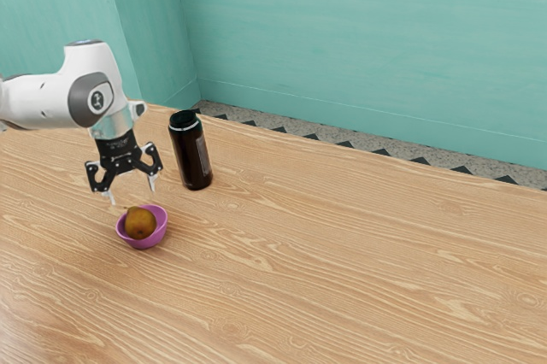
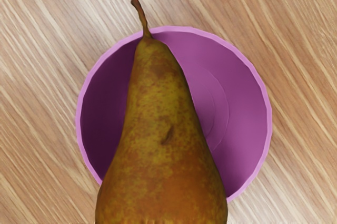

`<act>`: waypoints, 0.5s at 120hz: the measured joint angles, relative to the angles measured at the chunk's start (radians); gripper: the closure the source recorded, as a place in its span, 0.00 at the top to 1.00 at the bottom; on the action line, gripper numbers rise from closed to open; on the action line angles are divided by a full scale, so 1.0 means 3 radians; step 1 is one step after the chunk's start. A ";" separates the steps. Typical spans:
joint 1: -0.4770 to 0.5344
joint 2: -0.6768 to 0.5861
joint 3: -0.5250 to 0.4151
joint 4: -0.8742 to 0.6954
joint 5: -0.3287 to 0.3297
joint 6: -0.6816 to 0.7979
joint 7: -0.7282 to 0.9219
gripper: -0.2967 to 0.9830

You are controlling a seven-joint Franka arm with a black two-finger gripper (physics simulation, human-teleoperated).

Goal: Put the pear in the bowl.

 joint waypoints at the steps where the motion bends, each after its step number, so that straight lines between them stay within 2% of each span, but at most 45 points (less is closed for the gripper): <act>1: 0.0000 -0.0015 0.0000 -0.0001 0.0001 0.0000 0.0003 0.72; 24: -0.0103 -0.0448 -0.0022 0.0050 0.0006 -0.0018 0.0159 0.75; 39: -0.0104 -0.0501 -0.0126 0.0800 0.0157 -0.0424 0.0391 0.76; 60: -0.0140 -0.0518 -0.0234 0.1220 0.0277 -0.0880 0.0882 0.76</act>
